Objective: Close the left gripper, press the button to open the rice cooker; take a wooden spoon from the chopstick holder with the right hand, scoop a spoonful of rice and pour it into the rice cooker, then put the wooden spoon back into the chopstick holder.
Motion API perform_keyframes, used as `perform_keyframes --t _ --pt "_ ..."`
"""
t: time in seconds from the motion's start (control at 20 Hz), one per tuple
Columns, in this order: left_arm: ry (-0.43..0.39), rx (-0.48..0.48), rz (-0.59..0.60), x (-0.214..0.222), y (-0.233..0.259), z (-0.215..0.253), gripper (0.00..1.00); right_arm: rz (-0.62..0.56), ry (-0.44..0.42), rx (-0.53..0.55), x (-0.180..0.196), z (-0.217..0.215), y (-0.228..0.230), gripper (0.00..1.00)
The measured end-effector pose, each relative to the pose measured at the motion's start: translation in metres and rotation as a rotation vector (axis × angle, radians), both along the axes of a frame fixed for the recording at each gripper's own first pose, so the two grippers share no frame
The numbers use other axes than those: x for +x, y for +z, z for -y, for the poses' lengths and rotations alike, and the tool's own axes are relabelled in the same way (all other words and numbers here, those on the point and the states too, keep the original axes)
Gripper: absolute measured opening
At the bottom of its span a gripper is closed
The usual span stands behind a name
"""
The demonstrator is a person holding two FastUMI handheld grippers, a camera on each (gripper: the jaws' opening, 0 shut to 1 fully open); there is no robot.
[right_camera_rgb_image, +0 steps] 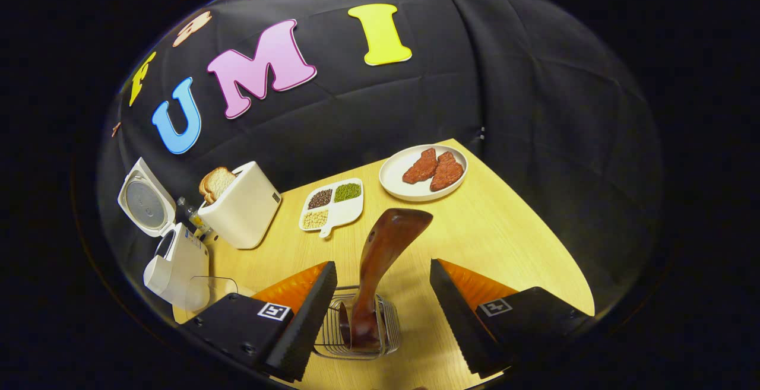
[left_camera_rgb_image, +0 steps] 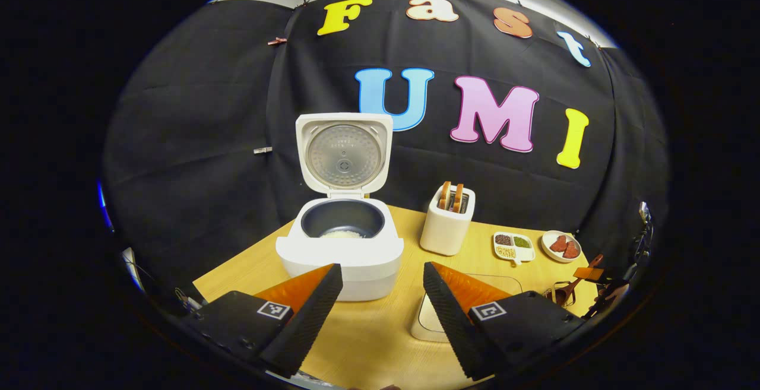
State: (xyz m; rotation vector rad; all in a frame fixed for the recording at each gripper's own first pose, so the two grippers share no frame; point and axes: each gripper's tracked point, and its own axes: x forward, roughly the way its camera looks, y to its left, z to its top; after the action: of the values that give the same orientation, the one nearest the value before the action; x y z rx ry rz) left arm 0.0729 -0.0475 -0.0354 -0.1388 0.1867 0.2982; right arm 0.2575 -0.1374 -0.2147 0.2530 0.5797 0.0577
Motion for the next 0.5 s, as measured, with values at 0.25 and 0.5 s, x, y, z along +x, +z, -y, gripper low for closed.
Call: perform_keyframes --t 0.25,0.5 --pt "0.006 0.007 -0.031 0.000 -0.004 0.006 0.95 -0.020 0.022 0.029 0.015 -0.015 -0.012 0.95" --pt "-0.013 0.023 -0.025 0.000 -0.002 0.019 0.95 -0.042 0.010 0.060 0.021 -0.019 -0.017 0.52"
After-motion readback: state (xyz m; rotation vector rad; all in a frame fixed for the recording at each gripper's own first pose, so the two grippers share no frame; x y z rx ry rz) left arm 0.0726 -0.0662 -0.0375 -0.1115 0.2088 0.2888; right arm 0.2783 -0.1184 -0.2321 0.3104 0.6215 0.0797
